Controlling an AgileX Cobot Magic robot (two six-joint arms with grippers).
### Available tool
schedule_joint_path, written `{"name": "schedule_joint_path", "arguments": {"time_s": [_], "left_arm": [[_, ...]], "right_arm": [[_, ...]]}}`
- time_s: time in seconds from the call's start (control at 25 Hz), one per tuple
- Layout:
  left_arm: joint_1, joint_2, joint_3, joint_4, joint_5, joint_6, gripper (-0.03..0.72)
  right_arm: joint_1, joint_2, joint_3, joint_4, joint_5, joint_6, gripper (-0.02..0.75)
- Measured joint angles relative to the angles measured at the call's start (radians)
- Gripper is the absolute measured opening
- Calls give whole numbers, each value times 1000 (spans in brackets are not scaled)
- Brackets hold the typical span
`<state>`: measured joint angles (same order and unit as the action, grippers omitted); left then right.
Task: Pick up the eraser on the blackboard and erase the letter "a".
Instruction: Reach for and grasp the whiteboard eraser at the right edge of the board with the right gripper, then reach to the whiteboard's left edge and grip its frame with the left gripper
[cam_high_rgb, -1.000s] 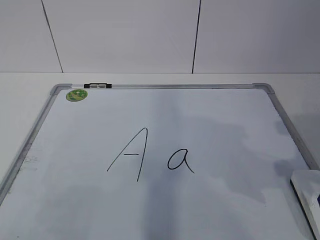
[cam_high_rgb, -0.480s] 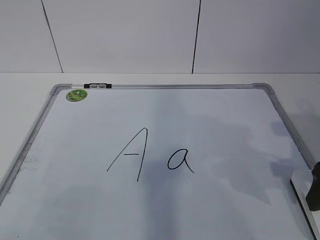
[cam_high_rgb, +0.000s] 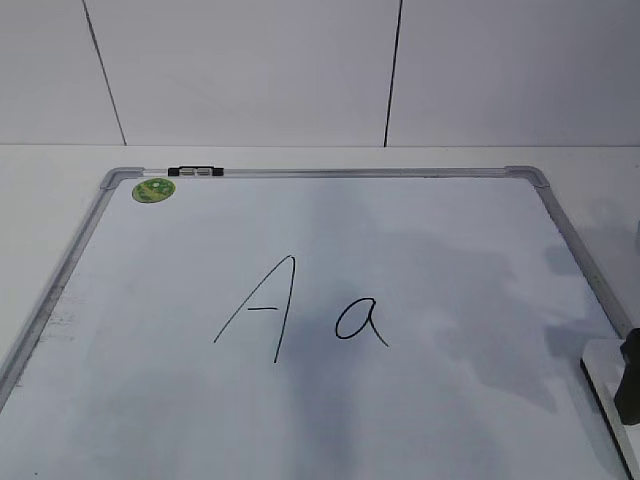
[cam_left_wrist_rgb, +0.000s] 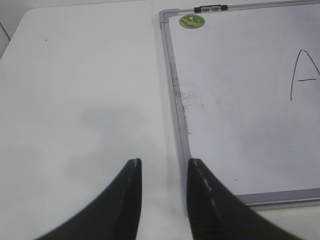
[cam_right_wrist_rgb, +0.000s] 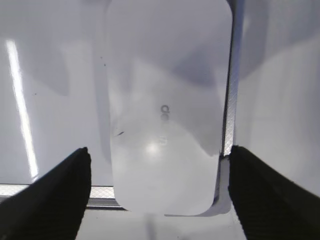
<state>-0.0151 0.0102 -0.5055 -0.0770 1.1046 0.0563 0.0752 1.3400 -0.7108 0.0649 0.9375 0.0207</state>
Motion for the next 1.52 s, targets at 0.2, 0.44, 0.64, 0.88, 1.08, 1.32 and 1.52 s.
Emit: {"name": "schedule_joint_path", "arguments": {"time_s": [0.2,0.44,0.64,0.88,1.08,1.32,1.52], "left_arm": [[0,0,0,0,0,0,236],[0,0,0,0,0,0,235],[0,0,0,0,0,0,235],[0,0,0,0,0,0,235],[0,0,0,0,0,0,235],[0,0,0,0,0,0,235],[0,0,0,0,0,0,235]], "right_arm": [[0,17,0,-13,-13,11,678],[0,39,-2,-14,-35,13,678],[0,47,-2,-14,-49,16,678],[0,95,-2,-14,-55,20,678],[0,111,-4,-10,-59,20,678],[0,135,-4,-10,-75,20,678],[0,151,-4,-10,-82,20,676]]}}
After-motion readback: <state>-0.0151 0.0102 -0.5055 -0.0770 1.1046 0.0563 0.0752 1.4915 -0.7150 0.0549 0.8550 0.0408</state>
